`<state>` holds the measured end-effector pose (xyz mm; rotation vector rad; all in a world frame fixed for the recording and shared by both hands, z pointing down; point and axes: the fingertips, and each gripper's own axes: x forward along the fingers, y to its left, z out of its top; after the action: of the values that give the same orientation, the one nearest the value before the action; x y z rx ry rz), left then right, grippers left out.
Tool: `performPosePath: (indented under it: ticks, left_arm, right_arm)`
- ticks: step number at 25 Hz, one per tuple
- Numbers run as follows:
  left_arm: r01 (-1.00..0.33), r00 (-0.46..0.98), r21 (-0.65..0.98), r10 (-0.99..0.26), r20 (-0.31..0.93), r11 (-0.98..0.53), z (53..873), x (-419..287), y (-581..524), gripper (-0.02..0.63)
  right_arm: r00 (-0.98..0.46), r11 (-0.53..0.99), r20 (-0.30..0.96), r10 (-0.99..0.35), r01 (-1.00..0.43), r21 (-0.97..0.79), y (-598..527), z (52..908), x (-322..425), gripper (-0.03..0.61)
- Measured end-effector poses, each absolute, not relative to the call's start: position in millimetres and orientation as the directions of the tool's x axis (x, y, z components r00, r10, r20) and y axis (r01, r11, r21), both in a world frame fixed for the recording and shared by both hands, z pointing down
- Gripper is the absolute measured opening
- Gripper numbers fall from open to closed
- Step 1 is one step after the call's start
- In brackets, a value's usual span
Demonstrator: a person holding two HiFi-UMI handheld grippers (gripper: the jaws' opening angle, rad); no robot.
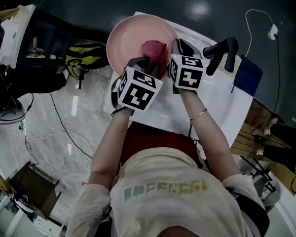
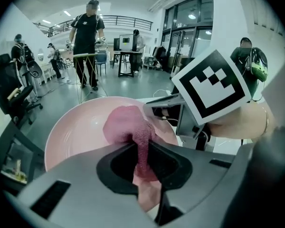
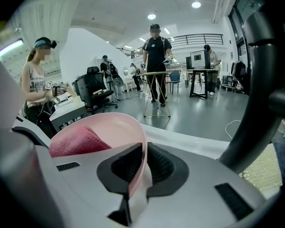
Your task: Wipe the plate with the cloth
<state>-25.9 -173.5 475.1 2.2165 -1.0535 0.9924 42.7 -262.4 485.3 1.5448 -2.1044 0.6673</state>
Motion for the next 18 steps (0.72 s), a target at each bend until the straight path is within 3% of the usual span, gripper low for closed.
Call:
performPosePath:
  ticks: [18]
  left_arm:
    - [-0.839,0.355,0.053,-0.472,0.807,-0.541,475,-74,-170,0.067]
  right_arm:
    - [-0.283,0.280,0.607,-0.743,-0.954,-0.102,-260,483,36,0.040]
